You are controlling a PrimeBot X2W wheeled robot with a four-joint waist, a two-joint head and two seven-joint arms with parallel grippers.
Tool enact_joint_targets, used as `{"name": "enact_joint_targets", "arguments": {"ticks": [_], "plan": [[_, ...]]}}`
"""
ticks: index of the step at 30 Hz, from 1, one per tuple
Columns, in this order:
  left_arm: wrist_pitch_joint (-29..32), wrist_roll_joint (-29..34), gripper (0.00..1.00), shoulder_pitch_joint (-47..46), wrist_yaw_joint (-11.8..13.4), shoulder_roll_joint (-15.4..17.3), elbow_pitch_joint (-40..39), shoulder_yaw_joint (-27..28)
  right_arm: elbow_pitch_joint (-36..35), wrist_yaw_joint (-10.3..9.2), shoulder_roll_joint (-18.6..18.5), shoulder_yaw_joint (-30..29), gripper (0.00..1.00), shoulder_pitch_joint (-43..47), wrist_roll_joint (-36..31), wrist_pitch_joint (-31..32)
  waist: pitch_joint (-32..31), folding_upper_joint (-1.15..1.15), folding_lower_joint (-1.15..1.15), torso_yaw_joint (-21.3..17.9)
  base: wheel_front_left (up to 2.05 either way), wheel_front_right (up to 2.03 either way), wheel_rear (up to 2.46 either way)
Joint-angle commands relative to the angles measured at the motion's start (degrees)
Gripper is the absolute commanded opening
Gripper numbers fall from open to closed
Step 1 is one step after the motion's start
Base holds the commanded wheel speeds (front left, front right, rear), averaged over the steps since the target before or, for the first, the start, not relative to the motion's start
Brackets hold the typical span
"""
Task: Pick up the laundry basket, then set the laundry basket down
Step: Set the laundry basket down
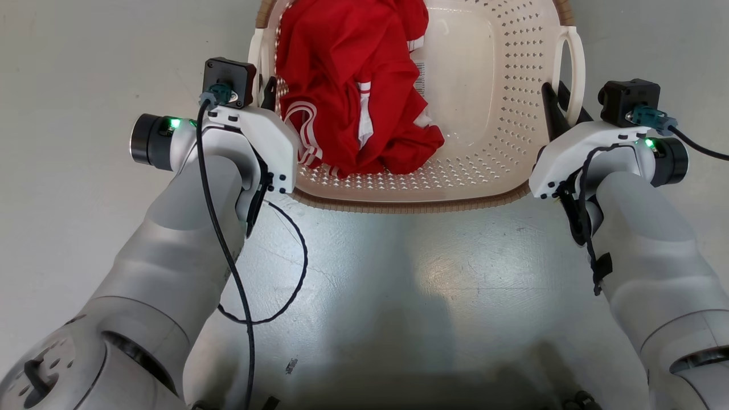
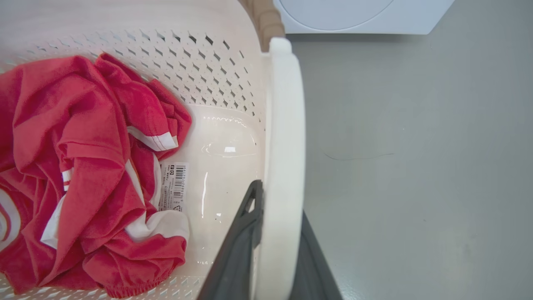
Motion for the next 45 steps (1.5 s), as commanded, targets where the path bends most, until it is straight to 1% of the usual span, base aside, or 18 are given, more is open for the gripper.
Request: {"name": "enact_joint_targets", "arguments": {"ticks": [1, 12, 13, 14, 15, 23, 29, 34, 38, 45], "plan": [[-0.4, 0.8, 0.0, -0.8, -1.0, 0.6, -0.6, 0.6, -0.7, 0.41, 1.5, 1.1, 0.0, 1.6, -0.4, -0.8, 0.0, 0.0, 0.0, 0.0, 0.0, 0.0, 0.0], [-0.4, 1.9, 0.0, -0.8, -1.1, 0.4, 0.0, 1.6, -0.6, 0.41, 1.5, 0.7, 0.0, 2.0, -0.2, -0.8, 0.2, 0.0, 0.0, -0.2, 0.0, 0.0, 0.0], [-0.4, 1.7, 0.22, -0.8, -1.2, 0.3, 0.1, 1.9, -0.6, 0.41, 1.5, 0.4, 0.0, 2.0, -0.1, -0.8, 0.2, 0.0, 0.0, -0.2, 0.0, 0.0, 0.0], [-0.4, 1.7, 0.33, -0.8, -1.0, 0.3, 0.0, 2.2, -0.8, 0.41, 1.5, 0.0, 0.42, 2.0, -0.1, -0.8, 0.3, 0.0, 0.0, -0.3, 0.0, 0.0, 0.0], [-0.4, 1.8, 1.0, -0.9, -0.8, 0.2, -0.1, 2.4, -1.0, 0.41, 1.5, -0.4, 1.0, 2.0, -0.2, -0.8, 0.4, 0.0, 0.0, -0.3, 0.0, 0.0, 0.0], [-0.4, 2.7, 1.0, 0.3, 0.0, 0.0, -1.4, 3.9, -2.6, 0.41, 1.5, -2.3, 1.0, 3.6, -1.7, -0.8, -0.7, 0.0, 0.0, -0.2, 0.0, 0.0, 0.0], [-0.4, 3.8, 1.0, 1.7, 1.2, 1.0, -3.9, 6.5, -7.1, 0.41, 1.5, -2.2, 1.0, 5.7, -0.8, -0.8, -3.3, 0.0, 0.0, -0.5, 0.0, 0.0, 0.0], [-0.4, 5.3, 1.0, 5.4, 1.7, 2.2, -8.5, 10.4, -13.6, 0.41, 1.5, -2.5, 1.0, 9.9, 0.1, -0.8, -7.1, 0.0, 0.0, -0.9, 0.0, 0.0, 0.0], [-0.4, 7.4, 1.0, 9.8, 2.2, 3.1, -12.7, 14.1, -18.7, 0.41, 1.5, -3.4, 1.0, 14.4, -0.9, -0.8, -11.1, 0.0, 0.0, -1.1, 0.0, 0.0, 0.0], [-0.4, 11.8, 1.0, 17.6, 2.2, 2.9, -19.2, 20.6, -25.3, 0.41, 1.5, -5.4, 1.0, 21.4, -2.3, -0.8, -18.5, 0.0, 0.0, -0.8, 0.0, 0.0, 0.0]]}}
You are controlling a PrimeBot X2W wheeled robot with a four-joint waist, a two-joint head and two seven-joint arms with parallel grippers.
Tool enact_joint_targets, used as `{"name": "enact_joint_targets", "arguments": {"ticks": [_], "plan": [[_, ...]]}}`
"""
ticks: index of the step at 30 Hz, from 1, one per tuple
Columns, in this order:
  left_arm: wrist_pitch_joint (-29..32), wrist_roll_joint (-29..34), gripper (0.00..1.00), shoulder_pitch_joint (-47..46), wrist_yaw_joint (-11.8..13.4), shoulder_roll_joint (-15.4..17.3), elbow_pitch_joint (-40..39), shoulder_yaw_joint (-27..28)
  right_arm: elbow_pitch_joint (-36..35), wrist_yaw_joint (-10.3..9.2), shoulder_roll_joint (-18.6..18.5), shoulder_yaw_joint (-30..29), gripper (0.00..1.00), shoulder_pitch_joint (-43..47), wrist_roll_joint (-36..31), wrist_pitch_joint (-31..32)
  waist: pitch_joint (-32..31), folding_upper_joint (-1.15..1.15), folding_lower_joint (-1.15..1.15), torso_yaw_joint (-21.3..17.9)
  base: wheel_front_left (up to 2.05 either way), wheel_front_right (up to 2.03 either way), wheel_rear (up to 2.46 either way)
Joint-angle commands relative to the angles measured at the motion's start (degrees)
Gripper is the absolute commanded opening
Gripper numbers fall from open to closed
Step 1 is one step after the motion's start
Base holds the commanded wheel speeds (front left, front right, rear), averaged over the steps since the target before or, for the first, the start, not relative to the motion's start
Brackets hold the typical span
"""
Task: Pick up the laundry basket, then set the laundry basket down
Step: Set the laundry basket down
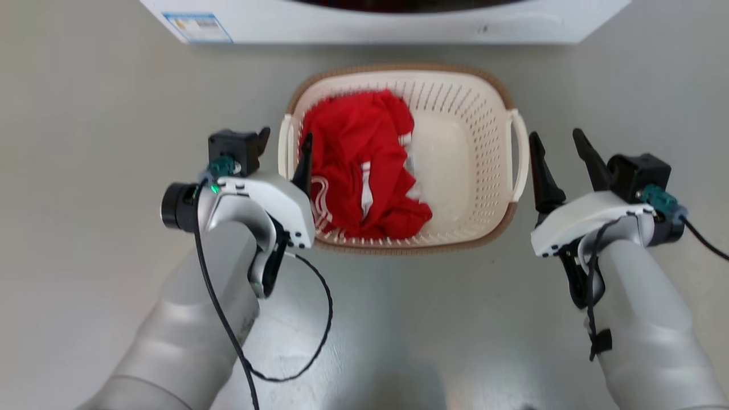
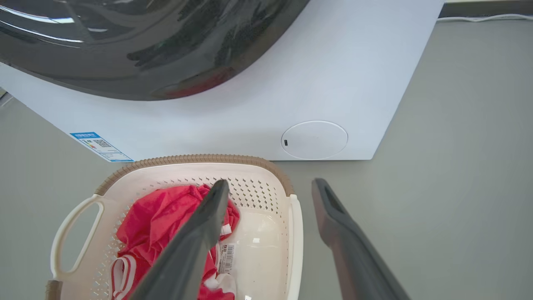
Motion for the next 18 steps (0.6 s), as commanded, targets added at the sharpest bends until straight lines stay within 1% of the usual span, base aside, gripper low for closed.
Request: {"name": "enact_joint_targets", "arguments": {"ticks": [1, 10, 18], "plan": [[-0.3, 1.1, 1.0, 2.1, 0.4, 1.0, -1.8, 2.2, -2.0, 0.35, 0.9, 0.5, 1.0, 2.5, -0.6, -0.6, -3.9, 0.0, 0.0, 0.2, 0.0, 0.0, 0.0], [-0.3, 6.5, 1.0, 9.6, 0.0, -0.4, -7.6, 9.7, -7.2, 0.35, 0.9, -0.7, 1.0, 6.8, -1.8, -0.6, -12.7, 0.0, 0.0, 0.8, 0.0, 0.0, 0.0], [-0.3, 10.5, 1.0, 17.1, -1.1, -1.3, -12.5, 15.5, -11.9, 0.35, 0.9, -2.0, 1.0, 12.8, -4.1, -0.6, -20.0, 0.0, 0.0, 1.7, 0.0, 0.0, 0.0]]}}
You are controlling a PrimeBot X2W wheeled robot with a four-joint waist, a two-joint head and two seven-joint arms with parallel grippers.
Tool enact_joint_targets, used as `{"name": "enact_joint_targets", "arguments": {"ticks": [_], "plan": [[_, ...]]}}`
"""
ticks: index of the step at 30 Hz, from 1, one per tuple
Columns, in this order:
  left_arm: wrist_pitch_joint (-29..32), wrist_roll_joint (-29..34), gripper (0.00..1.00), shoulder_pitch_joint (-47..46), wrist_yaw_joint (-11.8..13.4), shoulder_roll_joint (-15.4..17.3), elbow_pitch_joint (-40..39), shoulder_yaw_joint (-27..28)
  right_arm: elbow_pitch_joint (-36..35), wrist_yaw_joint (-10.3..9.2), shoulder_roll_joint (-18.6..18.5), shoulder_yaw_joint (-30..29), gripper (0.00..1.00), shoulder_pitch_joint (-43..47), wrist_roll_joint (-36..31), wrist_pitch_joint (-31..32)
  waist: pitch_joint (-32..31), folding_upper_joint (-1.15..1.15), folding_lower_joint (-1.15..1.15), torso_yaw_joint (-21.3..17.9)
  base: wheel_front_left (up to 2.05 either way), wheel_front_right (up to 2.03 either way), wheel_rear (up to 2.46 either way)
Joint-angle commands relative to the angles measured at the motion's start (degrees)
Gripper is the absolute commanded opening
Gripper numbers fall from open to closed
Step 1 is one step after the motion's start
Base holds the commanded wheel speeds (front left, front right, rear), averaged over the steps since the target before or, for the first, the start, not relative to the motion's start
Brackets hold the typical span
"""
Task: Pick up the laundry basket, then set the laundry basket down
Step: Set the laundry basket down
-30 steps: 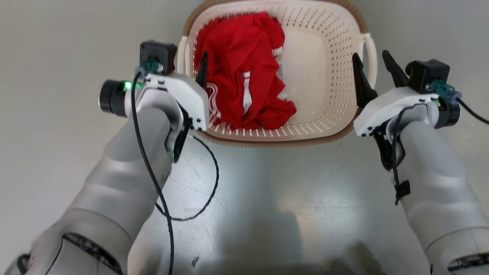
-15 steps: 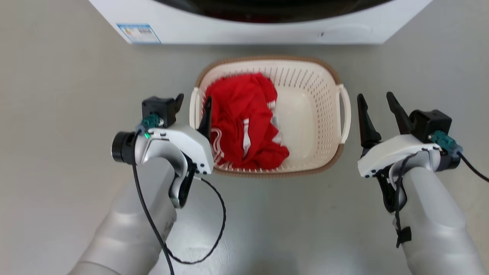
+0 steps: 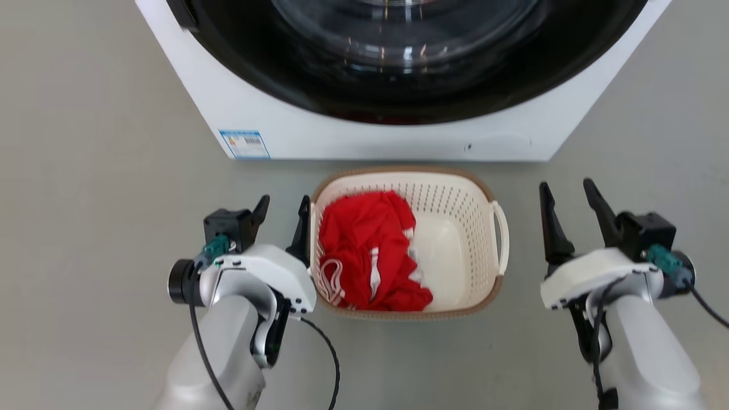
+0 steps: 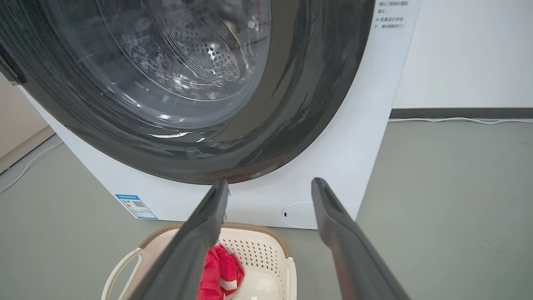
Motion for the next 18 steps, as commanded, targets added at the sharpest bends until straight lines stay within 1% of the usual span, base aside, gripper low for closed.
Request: {"name": "enact_joint_targets", "arguments": {"ticks": [1, 9, 18], "plan": [[-0.4, 1.0, 1.0, 1.1, -0.4, 0.6, -2.2, 2.5, -2.3, 0.35, 0.5, 0.9, 1.0, 1.7, -0.8, -0.6, -3.1, 0.0, 0.0, 0.8, 0.0, 0.0, 0.0], [-0.4, 3.9, 1.0, 7.3, -1.0, 0.2, -6.8, 7.3, -7.0, 0.35, 0.5, 0.4, 1.0, 7.4, -1.9, -0.6, -8.0, 0.0, 0.0, 1.6, 0.0, 0.0, 0.0], [-0.4, 6.5, 1.0, 13.0, -1.2, -0.1, -10.9, 10.7, -13.2, 0.35, 0.5, 0.6, 1.0, 12.9, -1.3, -0.6, -12.0, 0.0, 0.0, 2.3, 0.0, 0.0, 0.0]]}}
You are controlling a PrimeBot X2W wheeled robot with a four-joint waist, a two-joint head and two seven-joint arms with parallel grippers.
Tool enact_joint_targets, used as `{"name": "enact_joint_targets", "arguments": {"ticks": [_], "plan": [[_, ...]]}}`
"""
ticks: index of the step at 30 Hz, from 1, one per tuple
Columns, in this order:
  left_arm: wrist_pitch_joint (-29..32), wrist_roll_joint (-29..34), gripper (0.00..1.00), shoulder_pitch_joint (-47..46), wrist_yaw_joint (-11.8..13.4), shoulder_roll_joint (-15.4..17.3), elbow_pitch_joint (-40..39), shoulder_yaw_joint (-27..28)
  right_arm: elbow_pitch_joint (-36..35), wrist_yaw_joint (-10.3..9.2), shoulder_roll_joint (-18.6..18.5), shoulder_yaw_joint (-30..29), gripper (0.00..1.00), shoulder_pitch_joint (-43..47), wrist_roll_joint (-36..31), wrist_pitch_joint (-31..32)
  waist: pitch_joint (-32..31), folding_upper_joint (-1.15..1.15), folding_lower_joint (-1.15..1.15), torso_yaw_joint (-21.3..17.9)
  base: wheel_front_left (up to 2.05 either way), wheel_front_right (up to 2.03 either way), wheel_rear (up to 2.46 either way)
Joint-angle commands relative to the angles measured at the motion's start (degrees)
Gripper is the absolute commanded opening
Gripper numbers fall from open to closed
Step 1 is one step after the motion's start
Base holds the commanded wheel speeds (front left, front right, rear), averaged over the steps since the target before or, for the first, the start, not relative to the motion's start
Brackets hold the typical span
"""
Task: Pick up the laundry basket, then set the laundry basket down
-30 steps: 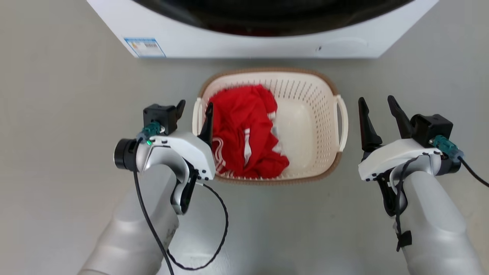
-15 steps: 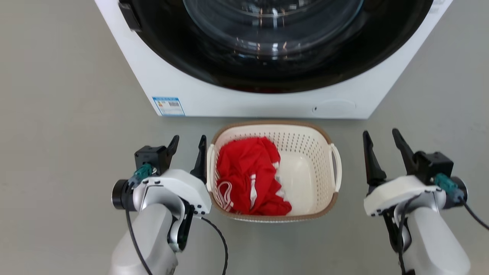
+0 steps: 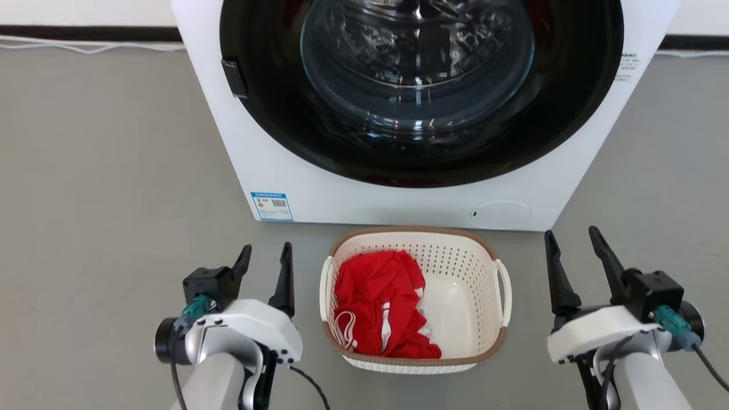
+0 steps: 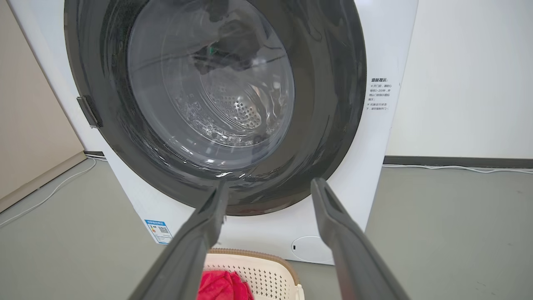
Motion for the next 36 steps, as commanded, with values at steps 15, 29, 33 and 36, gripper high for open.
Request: {"name": "enact_joint_targets", "arguments": {"ticks": [15, 29, 33, 36], "plan": [[-0.4, 3.6, 1.0, 8.3, 0.5, 1.1, -5.0, 8.1, -3.2, 0.35, 0.1, 0.9, 1.0, 7.5, -0.1, -0.6, -7.3, 0.0, 0.0, -0.3, 0.0, 0.0, 0.0], [-0.4, 4.7, 1.0, 10.8, 0.8, 1.0, -6.6, 10.0, -3.8, 0.35, 0.1, 0.0, 1.0, 9.4, 0.5, -0.6, -8.4, 0.0, 0.0, -0.6, 0.0, 0.0, 0.0], [-0.4, 5.7, 1.0, 10.9, 0.7, 1.3, -7.2, 10.1, -3.6, 0.35, 0.1, 0.0, 1.0, 9.5, 0.7, -0.6, -8.6, 0.0, 0.0, -0.8, 0.0, 0.0, 0.0], [0.1, 5.4, 0.0, 12.0, 0.3, 0.5, -4.8, 8.3, -1.3, -0.05, 0.4, -1.2, 0.0, 10.3, 0.6, 0.1, -8.6, 0.0, 0.0, -0.9, 0.0, 0.0, 0.0]]}}
